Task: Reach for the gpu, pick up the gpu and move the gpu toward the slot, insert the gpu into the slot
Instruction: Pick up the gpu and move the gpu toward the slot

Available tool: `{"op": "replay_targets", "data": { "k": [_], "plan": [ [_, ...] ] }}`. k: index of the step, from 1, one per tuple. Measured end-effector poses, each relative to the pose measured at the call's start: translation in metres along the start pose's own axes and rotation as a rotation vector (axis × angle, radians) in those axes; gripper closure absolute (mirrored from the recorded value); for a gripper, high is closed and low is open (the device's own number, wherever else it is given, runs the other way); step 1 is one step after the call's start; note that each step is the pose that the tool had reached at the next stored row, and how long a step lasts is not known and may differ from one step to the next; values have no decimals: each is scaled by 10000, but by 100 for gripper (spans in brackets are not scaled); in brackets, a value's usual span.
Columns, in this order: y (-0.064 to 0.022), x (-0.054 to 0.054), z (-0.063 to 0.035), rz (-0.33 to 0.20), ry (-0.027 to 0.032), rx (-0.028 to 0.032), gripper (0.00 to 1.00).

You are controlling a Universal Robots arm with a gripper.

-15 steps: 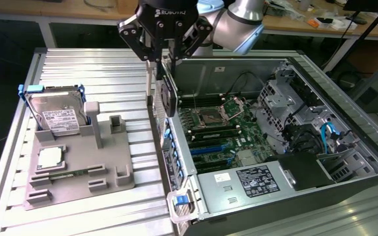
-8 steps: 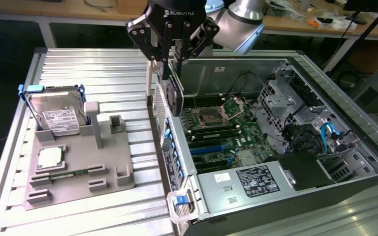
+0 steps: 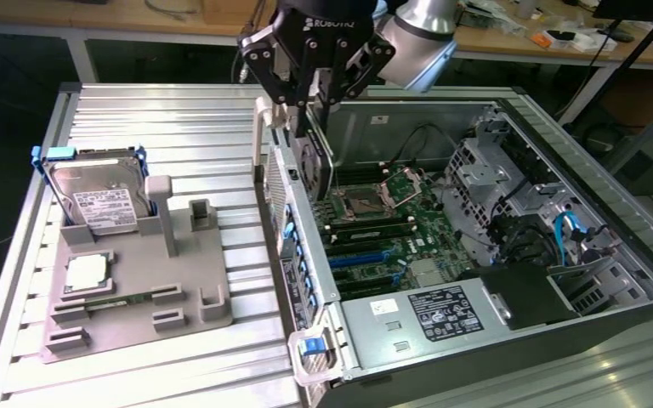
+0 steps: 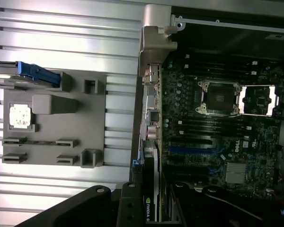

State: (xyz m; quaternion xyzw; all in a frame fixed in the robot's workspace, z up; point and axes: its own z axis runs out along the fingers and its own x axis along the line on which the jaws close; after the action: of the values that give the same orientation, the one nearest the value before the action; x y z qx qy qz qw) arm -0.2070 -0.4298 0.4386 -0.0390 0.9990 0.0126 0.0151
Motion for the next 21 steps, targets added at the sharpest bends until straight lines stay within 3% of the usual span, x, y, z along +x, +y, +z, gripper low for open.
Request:
{"op": "replay_targets", "data": {
  "k": [21],
  "plan": [
    [-43,-540,15,50,34,-1,73]
  ]
}}
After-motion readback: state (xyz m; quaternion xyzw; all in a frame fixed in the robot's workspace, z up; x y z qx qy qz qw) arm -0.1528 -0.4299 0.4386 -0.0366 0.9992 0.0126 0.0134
